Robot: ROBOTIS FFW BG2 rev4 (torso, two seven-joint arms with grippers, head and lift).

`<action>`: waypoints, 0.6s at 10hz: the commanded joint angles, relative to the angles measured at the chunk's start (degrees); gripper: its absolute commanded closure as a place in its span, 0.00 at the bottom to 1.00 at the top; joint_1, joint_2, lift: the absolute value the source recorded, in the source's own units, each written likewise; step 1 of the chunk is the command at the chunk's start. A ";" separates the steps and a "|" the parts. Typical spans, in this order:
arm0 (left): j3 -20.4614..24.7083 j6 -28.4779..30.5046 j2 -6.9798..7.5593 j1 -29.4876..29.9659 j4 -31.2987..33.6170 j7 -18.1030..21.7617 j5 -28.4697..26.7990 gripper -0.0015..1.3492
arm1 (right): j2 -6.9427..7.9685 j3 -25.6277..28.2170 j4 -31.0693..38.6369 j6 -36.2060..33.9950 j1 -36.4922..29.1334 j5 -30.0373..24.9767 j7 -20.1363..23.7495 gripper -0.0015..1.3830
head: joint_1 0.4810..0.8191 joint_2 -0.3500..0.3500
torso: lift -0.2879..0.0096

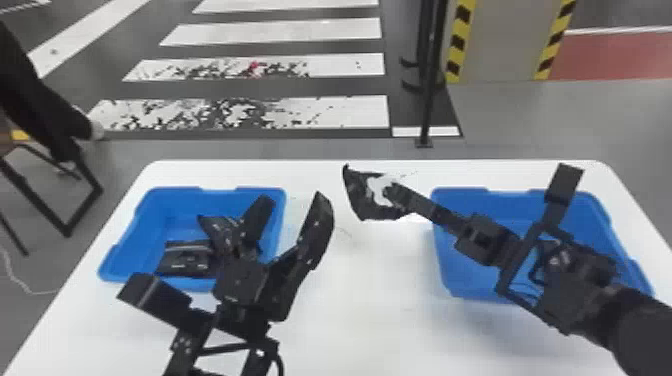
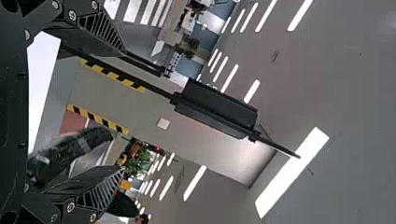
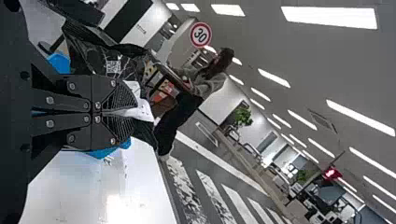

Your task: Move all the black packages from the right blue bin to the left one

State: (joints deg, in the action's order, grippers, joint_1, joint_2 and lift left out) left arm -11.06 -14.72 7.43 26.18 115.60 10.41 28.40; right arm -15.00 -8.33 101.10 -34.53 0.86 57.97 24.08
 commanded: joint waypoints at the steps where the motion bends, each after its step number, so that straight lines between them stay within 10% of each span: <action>1: -0.94 1.92 0.39 -0.45 0.62 0.40 0.73 0.13 | -0.20 -2.52 -0.77 0.36 0.83 0.98 -0.08 0.87 | 0.63 0.65 | 0.50; 6: -1.05 7.82 0.57 -1.01 0.62 1.10 -0.75 0.13 | -0.47 -7.20 -0.91 0.64 1.82 4.30 0.00 0.87 | 0.63 0.67 | 0.50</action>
State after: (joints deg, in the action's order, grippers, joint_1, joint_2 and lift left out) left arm -12.25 -7.33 8.04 25.17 116.22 11.51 28.01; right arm -15.43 -14.94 100.18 -33.89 2.61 61.81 24.08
